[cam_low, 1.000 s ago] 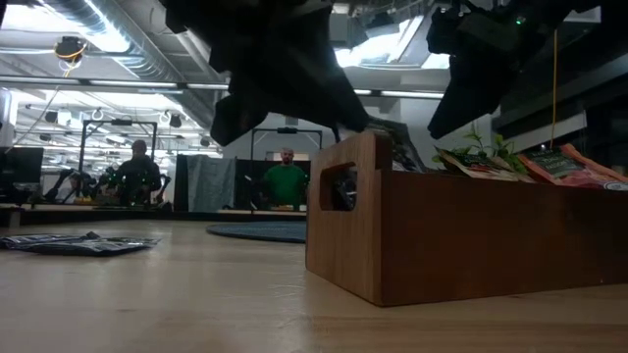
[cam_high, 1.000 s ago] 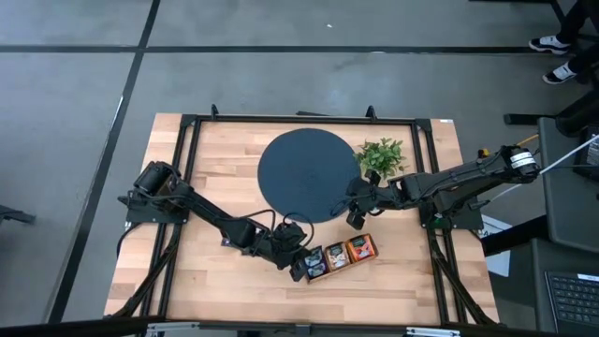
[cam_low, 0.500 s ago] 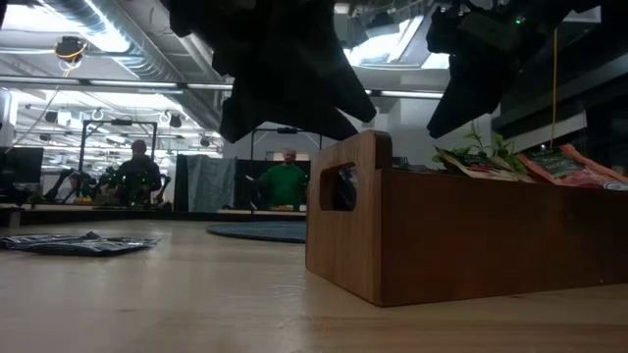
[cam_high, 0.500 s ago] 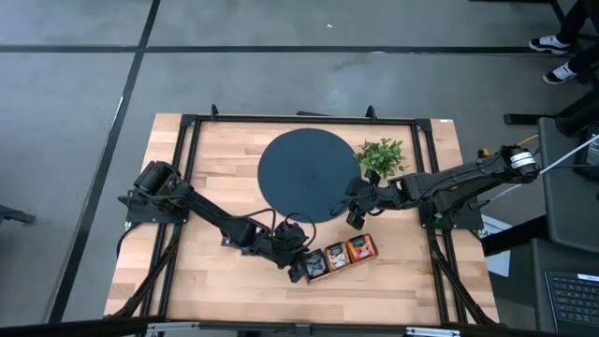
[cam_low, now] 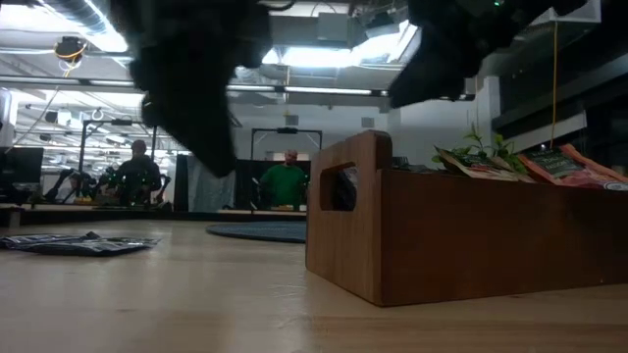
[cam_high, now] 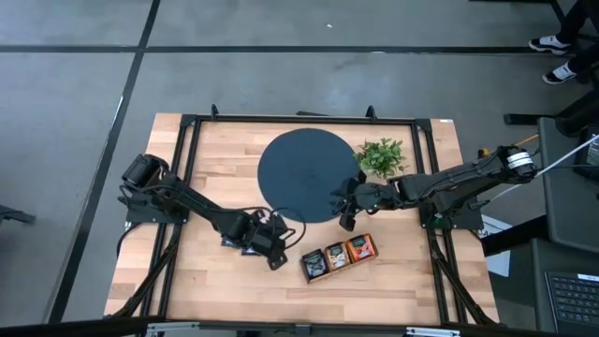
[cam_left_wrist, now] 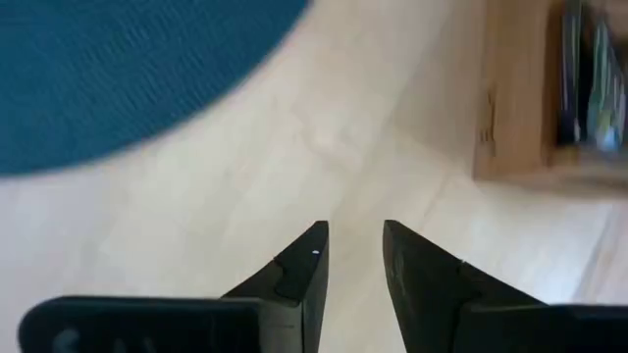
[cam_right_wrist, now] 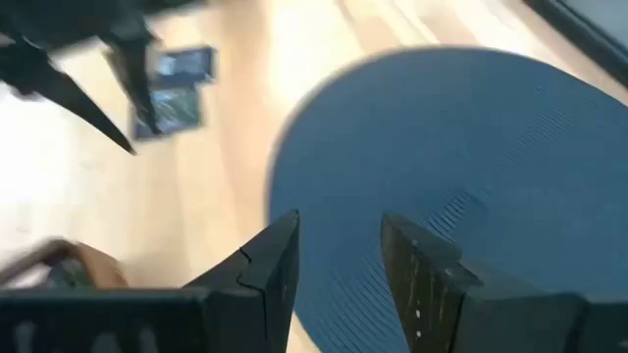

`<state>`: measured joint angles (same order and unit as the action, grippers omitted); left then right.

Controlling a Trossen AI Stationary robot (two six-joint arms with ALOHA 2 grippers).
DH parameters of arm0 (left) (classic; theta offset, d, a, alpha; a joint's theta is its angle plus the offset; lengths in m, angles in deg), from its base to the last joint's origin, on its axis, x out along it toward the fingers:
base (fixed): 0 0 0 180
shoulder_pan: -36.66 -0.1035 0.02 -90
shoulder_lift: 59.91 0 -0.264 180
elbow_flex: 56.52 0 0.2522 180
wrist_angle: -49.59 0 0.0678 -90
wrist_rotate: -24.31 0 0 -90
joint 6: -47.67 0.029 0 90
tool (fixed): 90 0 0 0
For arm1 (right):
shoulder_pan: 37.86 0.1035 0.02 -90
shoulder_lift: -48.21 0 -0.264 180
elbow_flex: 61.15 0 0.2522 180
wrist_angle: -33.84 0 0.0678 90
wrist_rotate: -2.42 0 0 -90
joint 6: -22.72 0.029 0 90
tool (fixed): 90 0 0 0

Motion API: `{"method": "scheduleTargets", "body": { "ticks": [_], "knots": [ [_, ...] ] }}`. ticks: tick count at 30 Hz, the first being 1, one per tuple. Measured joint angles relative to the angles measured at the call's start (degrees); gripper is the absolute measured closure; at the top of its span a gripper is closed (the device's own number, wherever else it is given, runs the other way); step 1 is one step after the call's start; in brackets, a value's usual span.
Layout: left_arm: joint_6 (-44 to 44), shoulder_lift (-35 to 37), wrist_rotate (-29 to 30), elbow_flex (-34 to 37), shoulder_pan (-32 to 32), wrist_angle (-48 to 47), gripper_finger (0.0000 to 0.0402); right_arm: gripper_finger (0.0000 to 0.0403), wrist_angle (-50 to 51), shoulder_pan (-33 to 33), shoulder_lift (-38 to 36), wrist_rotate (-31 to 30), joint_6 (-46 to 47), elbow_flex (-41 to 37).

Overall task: Pick & Place Tea
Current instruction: Put the purple tea bag into the left section of the wooden organizer

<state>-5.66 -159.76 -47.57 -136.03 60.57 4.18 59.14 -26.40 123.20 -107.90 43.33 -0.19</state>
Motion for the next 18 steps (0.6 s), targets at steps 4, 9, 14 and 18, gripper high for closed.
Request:
{"method": "scheduleTargets", "body": {
  "ticks": [4, 9, 14, 18],
  "knots": [
    [-1.56, -0.05, -3.06, 2.36, 2.00, 0.16, 0.0310, 0.0257, -7.52, 0.00, 3.71, 5.40, -3.73, 0.00],
    [-4.80, 0.02, -5.35, 4.67, 4.52, -1.24, 0.0326, 0.0257, -18.27, 0.00, 9.25, 13.65, -9.31, 0.00],
    [-11.76, 0.56, -5.59, 6.07, 6.95, -10.50, 0.0342, 0.0257, -20.95, -0.26, 10.86, 15.50, -10.73, -0.04],
    [-14.80, 0.63, -6.13, 6.28, 8.37, -15.14, 0.0353, 0.0257, -21.14, -0.78, 10.86, 15.48, -10.37, -0.04]
  ]
}}
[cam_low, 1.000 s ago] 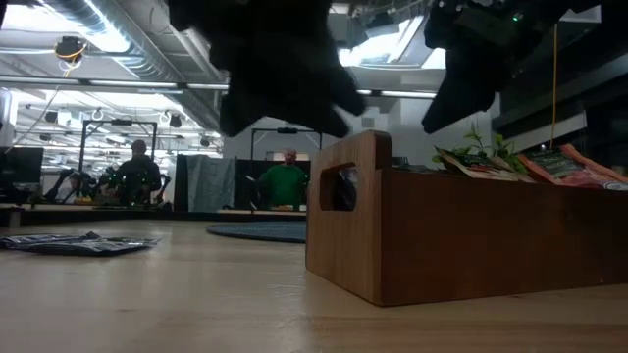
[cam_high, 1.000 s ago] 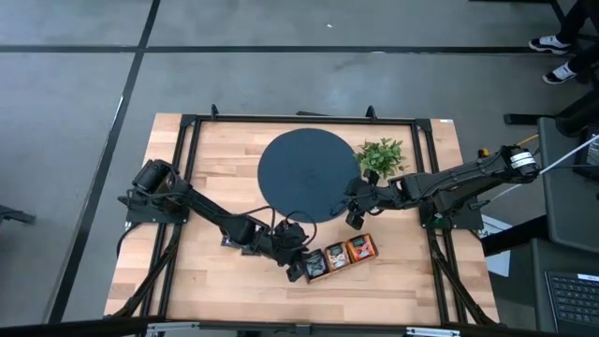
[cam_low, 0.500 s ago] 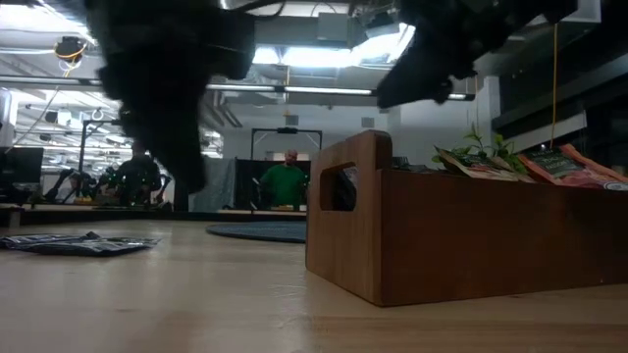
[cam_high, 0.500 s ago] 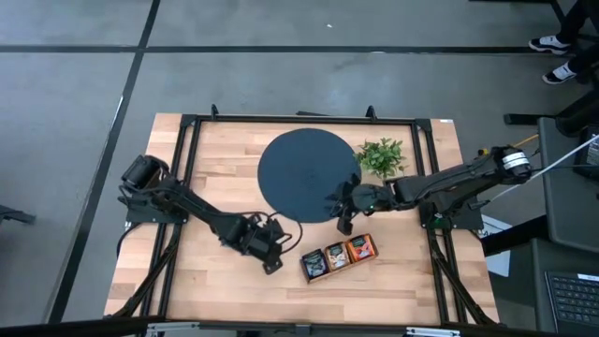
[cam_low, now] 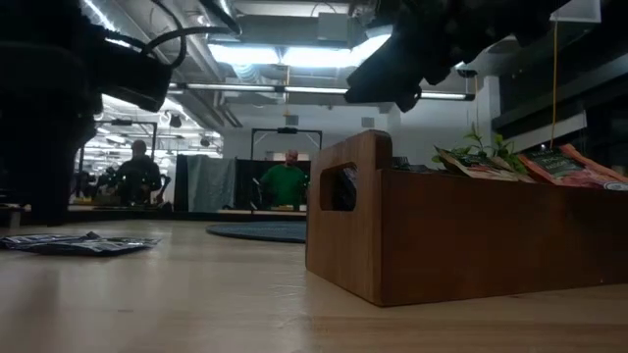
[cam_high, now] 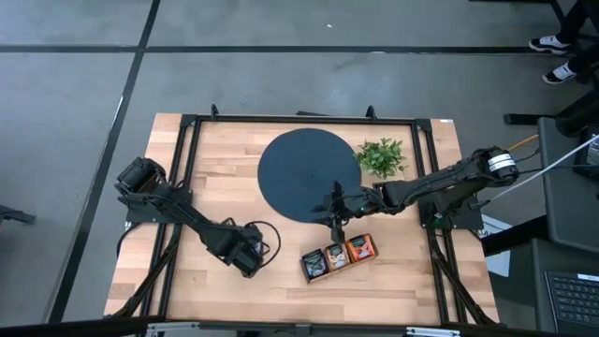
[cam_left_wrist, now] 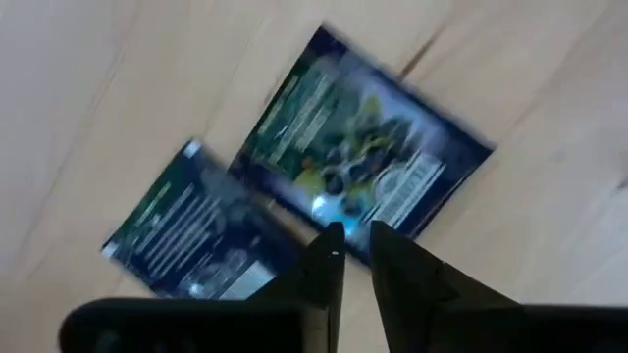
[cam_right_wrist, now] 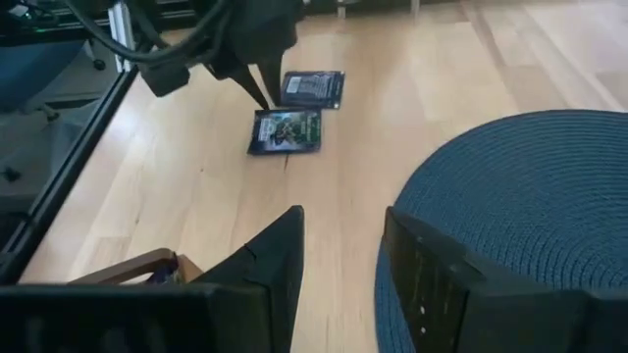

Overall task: Pick & Place Tea
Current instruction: Put the purple tea bag into the left section of the wooden organizer

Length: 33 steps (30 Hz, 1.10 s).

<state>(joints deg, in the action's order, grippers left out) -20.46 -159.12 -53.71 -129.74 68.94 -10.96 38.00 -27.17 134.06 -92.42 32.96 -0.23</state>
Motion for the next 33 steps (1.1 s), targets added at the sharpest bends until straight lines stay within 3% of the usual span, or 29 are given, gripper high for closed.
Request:
{"method": "scheduleTargets", "body": {
  "ticks": [4, 9, 17, 21, 25, 33],
  "knots": [
    [0.50, 0.00, -2.39, 0.00, 0.63, -0.25, 0.0368, 0.0257, 0.02, -0.03, 1.08, 0.44, 1.23, 0.00],
    [0.48, -1.20, -1.34, 0.00, 0.54, -0.21, 0.0395, 0.0257, -1.25, -0.30, 4.09, 1.47, 1.21, 0.00],
    [2.67, -5.86, -3.23, -0.34, -0.81, -0.44, 0.0399, 0.0257, -3.49, -2.91, 6.38, 9.13, 3.33, 0.00],
    [2.90, -6.06, -0.84, -0.33, -1.89, 0.43, 0.0399, 0.0257, -3.52, -4.94, 6.38, 13.45, 5.97, 0.00],
    [4.53, -6.22, 2.04, -0.16, -3.62, 4.62, 0.0400, 0.0257, -3.51, -6.38, 6.38, 17.23, 7.21, 0.00],
    [10.31, -6.47, 3.77, -0.11, -7.40, 15.24, 0.0400, 0.0257, -2.67, -6.57, 6.38, 17.59, 7.70, 0.00]
  ]
}}
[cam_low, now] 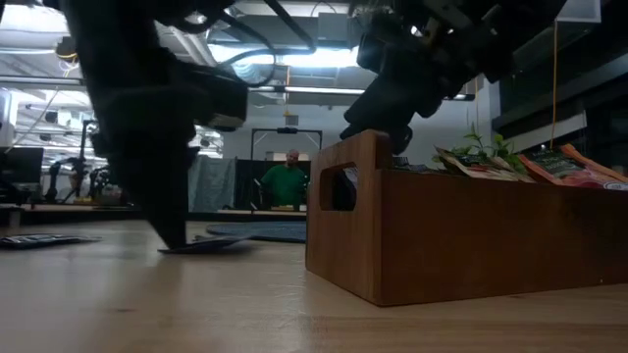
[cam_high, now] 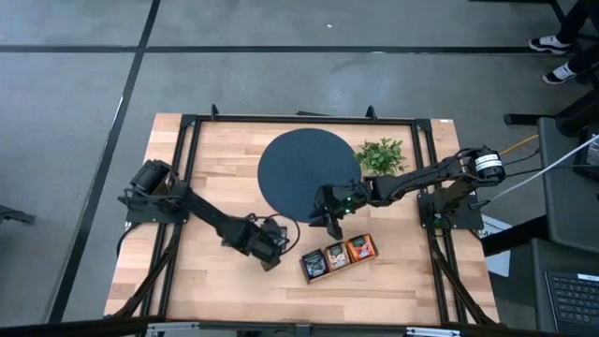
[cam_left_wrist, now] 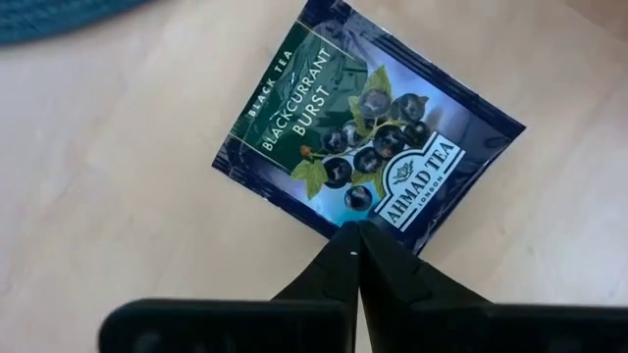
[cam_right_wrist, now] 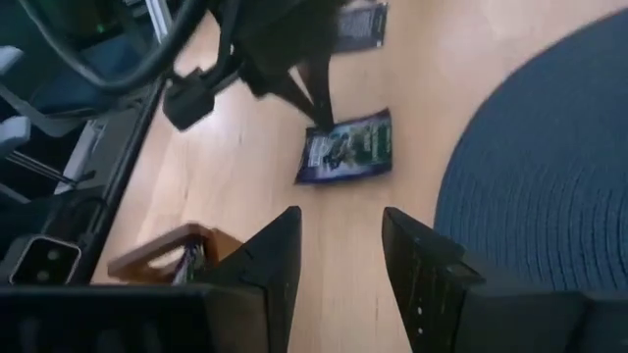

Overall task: Pick & Place Tea
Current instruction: Put the purple tea bag into the left section of the wooden organizer

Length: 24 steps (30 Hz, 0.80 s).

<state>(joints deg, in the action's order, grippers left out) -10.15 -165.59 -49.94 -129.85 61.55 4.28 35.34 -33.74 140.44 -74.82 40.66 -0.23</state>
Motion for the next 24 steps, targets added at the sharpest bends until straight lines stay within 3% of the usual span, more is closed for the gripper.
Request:
{"method": "scheduleTargets", "body": {
  "ticks": [11, 18, 24],
  "knots": [
    [4.28, -0.13, 2.78, 0.13, -5.28, 4.28, 0.0400, 0.0257, 3.17, -3.07, 0.00, 9.73, 3.39, -0.02],
    [6.27, -1.63, 3.16, 0.13, -7.55, 9.46, 0.0399, 0.0257, 2.52, -7.02, 0.95, 9.86, 4.68, -0.02],
    [7.31, -3.92, 3.94, 0.00, -7.95, 14.39, 0.0399, 0.0257, 0.92, -9.00, 7.25, 9.85, 7.23, -0.09]
  ]
}}
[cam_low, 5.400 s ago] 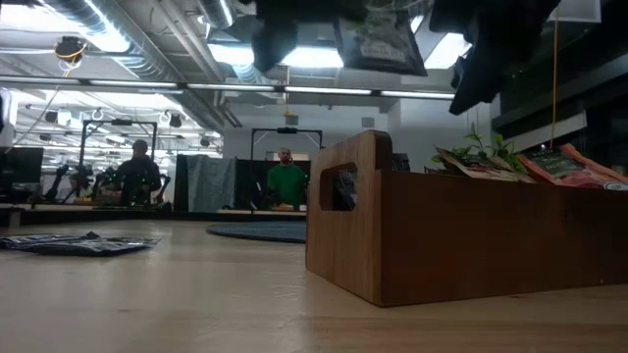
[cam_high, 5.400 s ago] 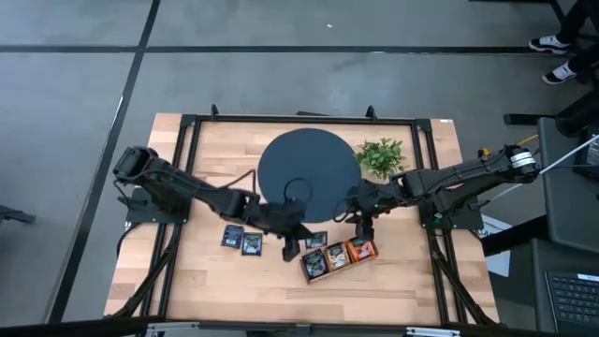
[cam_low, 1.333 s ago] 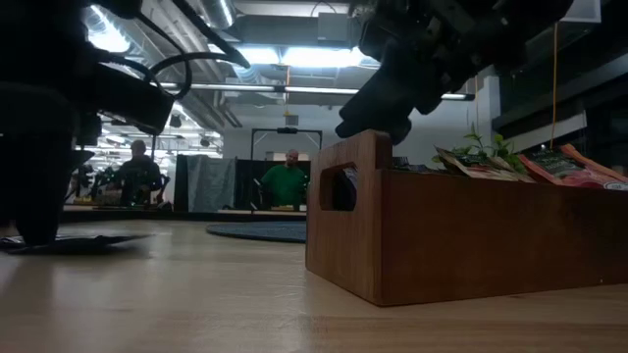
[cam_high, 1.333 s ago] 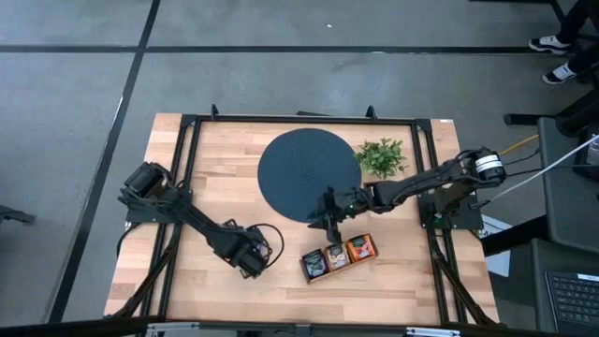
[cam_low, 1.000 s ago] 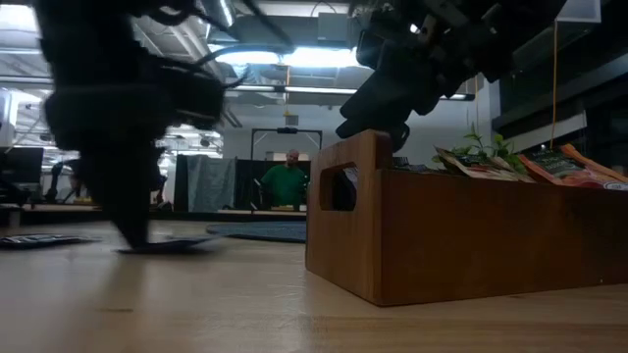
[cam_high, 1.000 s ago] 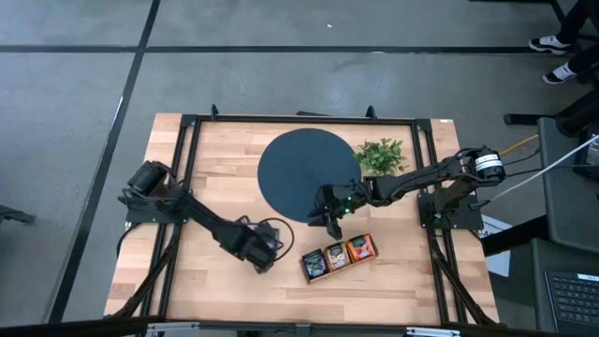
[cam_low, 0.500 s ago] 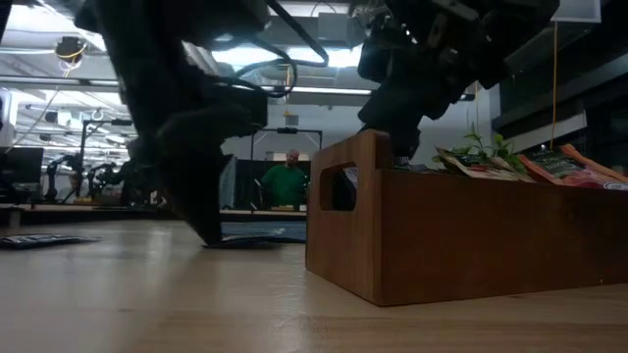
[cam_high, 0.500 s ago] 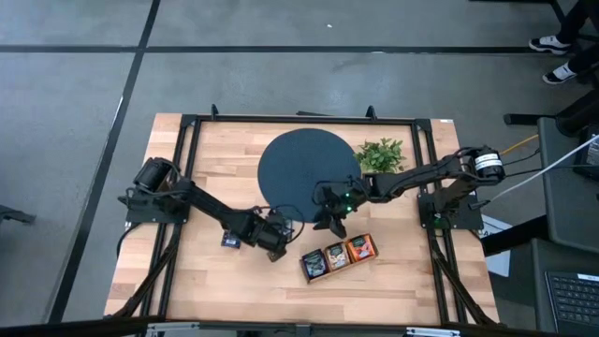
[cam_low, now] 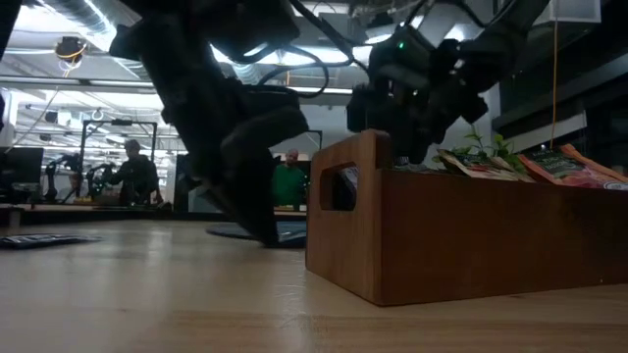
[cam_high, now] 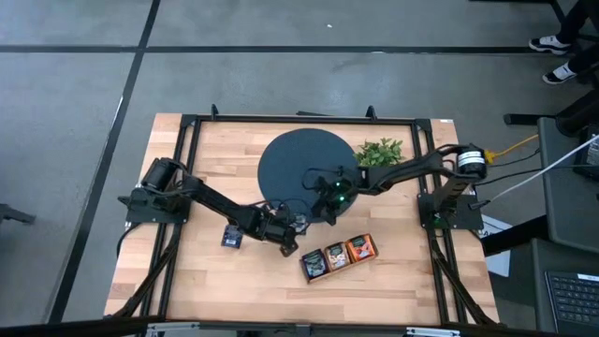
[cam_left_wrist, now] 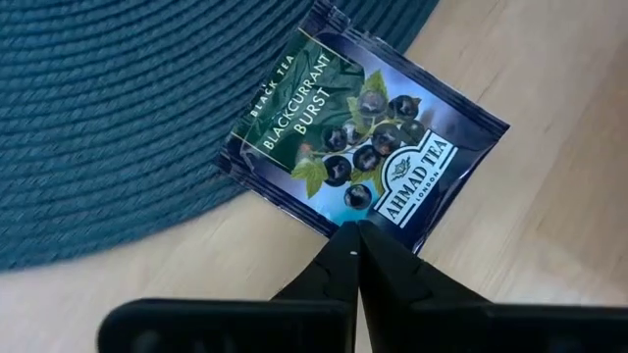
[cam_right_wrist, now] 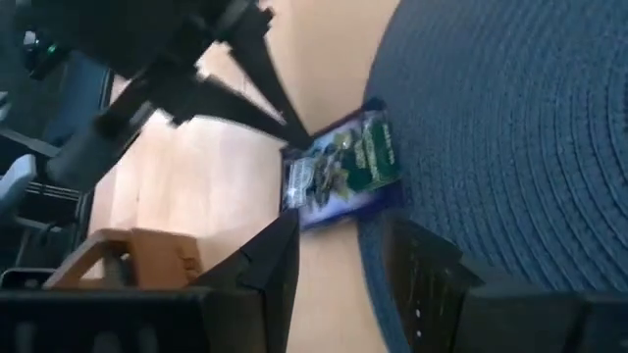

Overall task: Pick & Place Tea
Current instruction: Put the purple tea bag into the left section of the wooden organizer

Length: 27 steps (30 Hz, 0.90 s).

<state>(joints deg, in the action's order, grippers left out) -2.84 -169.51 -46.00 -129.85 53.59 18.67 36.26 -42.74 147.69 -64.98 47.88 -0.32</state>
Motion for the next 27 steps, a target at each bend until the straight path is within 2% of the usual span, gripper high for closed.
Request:
{"method": "scheduleTargets", "body": {
  "ticks": [16, 27],
  "knots": [
    [0.30, -0.24, 5.61, 0.17, -0.19, 5.22, 0.0398, 0.0257, -2.25, -1.03, 7.82, 1.70, 3.35, 0.07],
    [0.30, -0.25, 6.14, 0.20, -0.33, 6.57, 0.0400, 0.0257, -9.95, -1.01, 8.86, 5.27, 5.06, 0.07]
  ]
}}
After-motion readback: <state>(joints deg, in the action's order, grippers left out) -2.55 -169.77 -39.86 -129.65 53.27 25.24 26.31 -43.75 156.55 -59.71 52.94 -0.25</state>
